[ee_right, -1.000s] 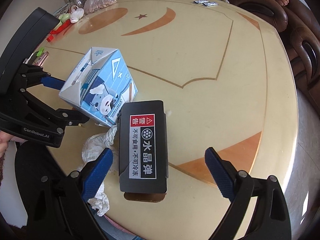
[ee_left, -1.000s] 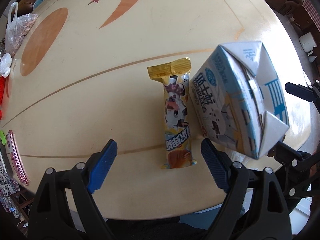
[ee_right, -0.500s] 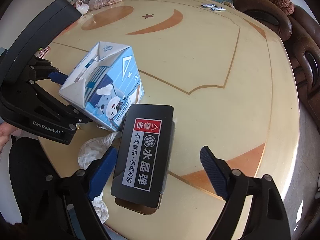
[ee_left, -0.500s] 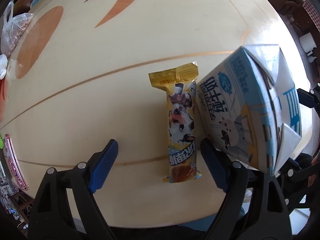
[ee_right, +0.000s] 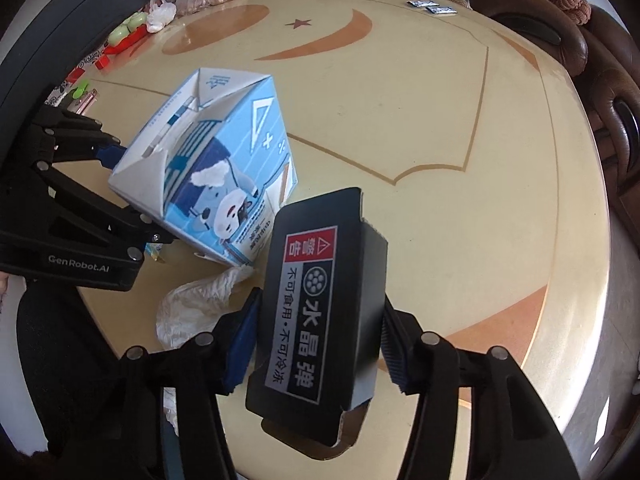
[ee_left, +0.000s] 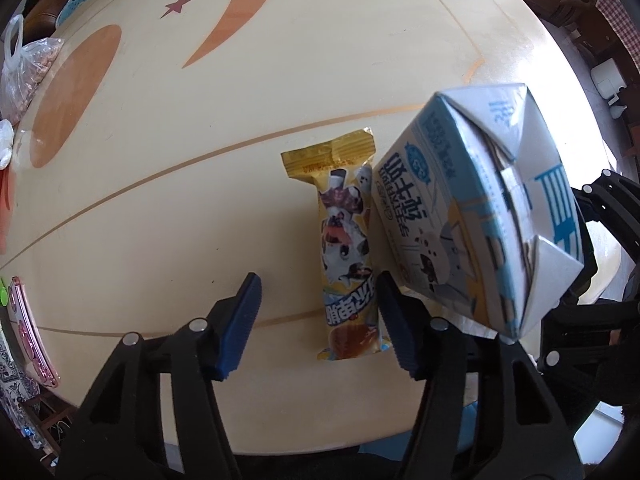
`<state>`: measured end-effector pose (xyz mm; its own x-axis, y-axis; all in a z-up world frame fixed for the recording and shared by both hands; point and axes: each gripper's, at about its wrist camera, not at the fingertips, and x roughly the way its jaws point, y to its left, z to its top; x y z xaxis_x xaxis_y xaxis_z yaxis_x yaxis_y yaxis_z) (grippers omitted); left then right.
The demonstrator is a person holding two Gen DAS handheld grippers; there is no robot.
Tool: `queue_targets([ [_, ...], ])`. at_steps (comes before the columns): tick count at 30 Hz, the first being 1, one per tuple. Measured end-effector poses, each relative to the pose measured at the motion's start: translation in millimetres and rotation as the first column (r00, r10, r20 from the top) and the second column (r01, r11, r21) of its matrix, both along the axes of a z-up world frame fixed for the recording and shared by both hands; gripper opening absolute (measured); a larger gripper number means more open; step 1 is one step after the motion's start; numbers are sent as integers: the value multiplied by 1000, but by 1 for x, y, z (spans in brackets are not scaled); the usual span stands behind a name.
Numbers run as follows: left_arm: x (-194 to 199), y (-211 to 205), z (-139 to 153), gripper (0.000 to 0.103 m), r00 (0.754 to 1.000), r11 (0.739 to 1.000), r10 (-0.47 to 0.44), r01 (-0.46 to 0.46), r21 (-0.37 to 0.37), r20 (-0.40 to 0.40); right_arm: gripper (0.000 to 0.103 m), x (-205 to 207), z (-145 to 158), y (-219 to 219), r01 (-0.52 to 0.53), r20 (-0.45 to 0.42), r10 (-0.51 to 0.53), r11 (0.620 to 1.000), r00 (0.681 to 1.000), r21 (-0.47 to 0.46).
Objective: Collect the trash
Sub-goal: 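Grasp the yellow snack wrapper with the left tool while the right tool grasps the black box, then carry the snack wrapper and black box off the table down over the bin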
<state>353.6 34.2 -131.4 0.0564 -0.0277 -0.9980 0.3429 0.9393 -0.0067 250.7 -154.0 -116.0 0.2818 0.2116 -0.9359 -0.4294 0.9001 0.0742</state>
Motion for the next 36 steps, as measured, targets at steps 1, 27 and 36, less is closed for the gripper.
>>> queue_targets([
  [1,1,-1,1,48,1000,1000,3,-3,1,0,53,0,1,-1,2,8,-2,1000,1000,-5],
  [27,-84,6,58,21,994,998,61,-59,-24,96,53,-25,62,-31,113,141,-112,994,984,1],
  [36,-130,-17,99,21,982,999,42,-39,-22,185,53,-58,99,-26,106,201,-107,994,974,15],
])
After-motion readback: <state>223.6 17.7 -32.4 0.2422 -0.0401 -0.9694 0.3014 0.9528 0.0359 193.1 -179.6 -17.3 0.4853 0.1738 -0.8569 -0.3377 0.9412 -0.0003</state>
